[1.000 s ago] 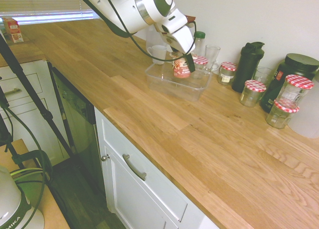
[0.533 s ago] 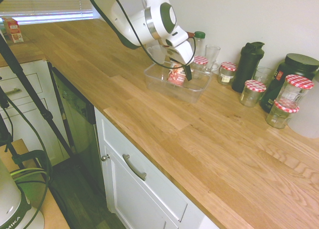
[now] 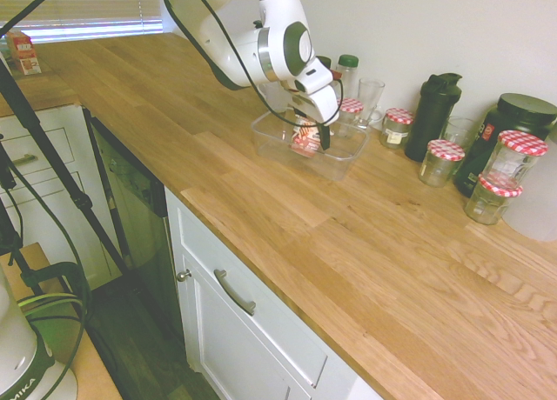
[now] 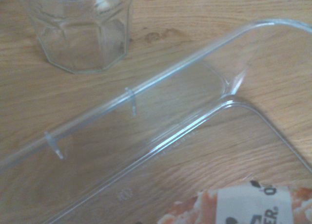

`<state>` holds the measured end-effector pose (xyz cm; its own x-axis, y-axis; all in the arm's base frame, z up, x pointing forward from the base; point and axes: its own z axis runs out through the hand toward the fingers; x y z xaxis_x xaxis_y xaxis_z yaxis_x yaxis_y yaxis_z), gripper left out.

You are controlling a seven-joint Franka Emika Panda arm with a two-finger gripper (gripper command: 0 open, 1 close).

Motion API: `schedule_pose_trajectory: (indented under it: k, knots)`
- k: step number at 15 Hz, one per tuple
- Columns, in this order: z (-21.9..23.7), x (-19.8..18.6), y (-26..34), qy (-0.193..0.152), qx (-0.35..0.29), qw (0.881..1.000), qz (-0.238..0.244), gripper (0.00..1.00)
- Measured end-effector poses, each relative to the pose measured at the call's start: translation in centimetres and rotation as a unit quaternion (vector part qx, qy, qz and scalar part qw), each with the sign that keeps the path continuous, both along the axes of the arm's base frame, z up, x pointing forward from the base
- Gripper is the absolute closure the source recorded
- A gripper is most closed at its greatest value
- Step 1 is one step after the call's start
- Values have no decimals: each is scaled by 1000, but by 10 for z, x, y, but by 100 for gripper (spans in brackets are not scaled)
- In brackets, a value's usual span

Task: Put the cereal into the container

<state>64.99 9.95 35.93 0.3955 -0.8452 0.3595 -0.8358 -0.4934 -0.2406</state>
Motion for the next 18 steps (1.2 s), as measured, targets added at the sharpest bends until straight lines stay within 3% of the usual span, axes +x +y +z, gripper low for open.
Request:
schedule_pose_trajectory:
  k: [9,18]
  knots:
    - [27,-15,18,31,22,999,0,0]
    - [70,-44,28,9,24,1000,13,0]
